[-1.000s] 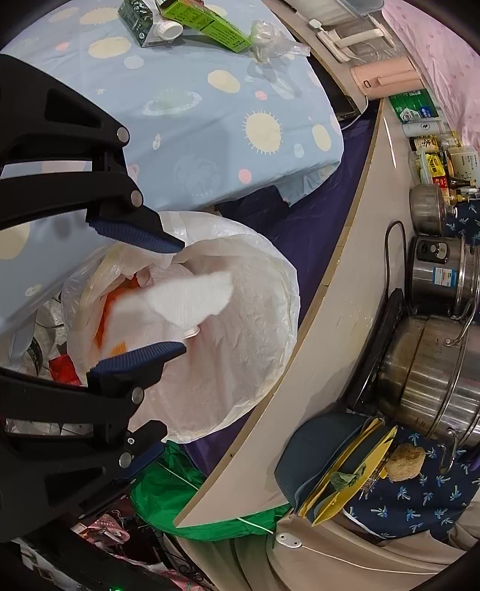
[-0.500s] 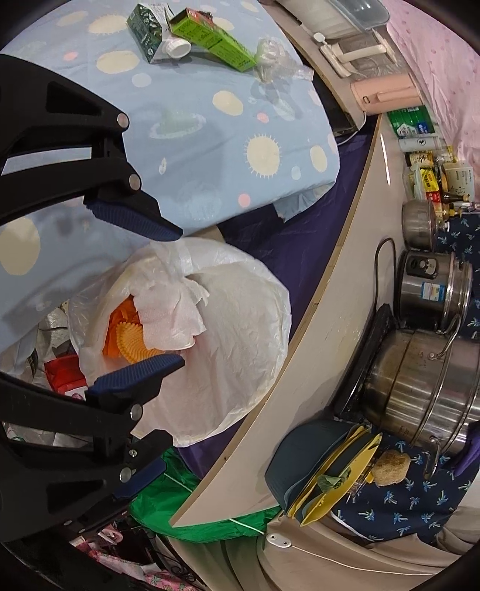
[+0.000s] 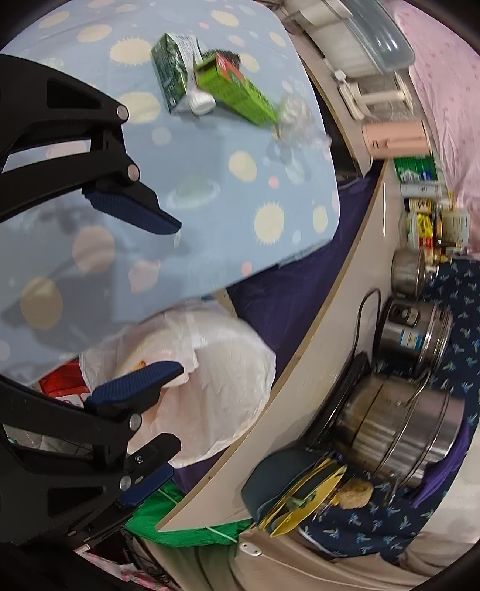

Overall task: Collect trash
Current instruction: 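Move both open tools back over the remaining trash on the table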

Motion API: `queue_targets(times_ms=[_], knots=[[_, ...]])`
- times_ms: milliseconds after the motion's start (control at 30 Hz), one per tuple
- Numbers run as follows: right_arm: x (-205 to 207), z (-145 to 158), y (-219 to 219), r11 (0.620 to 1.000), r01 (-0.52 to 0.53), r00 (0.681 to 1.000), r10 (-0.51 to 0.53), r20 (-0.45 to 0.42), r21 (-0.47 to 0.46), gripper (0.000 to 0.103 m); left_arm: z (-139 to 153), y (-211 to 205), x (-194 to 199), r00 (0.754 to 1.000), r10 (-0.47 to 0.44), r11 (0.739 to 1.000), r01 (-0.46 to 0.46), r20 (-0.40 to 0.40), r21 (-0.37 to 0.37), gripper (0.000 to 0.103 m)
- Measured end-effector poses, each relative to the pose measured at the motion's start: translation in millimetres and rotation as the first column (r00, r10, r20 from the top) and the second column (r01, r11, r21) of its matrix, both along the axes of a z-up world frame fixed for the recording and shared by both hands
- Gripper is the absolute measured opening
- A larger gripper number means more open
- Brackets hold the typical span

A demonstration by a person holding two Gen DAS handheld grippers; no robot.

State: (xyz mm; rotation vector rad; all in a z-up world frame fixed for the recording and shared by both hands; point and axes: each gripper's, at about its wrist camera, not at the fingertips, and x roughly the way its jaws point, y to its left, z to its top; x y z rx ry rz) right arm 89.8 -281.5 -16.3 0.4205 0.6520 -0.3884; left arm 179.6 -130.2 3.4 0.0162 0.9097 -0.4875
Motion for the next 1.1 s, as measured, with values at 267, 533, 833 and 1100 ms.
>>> queue_targets(times_ms=[267, 533, 833, 1100], knots=[[21, 1, 58, 0.994, -0.109, 0.994, 0.108, -0.015, -0.018, 0.043, -4, 69, 6, 0.994, 0.106, 0.994, -0.106, -0.011, -0.004, 0.071], [43, 2, 125, 0.972, -0.232, 0.972, 0.231, -0.038, -0.046, 0.047, -10, 147, 14, 0.971, 0.236, 0.972, -0.236, -0.027, 0.001, 0.076], [74, -3, 194, 0.933, -0.353, 0.935, 0.349, -0.065, -0.066, 0.055, -24, 235, 25, 0.927, 0.372, 0.928, -0.371, -0.051, 0.019, 0.077], [104, -12, 236, 0.905, -0.419, 0.907, 0.413, -0.086, -0.074, 0.064, -43, 288, 36, 0.899, 0.433, 0.901, -0.433, -0.073, 0.013, 0.085]])
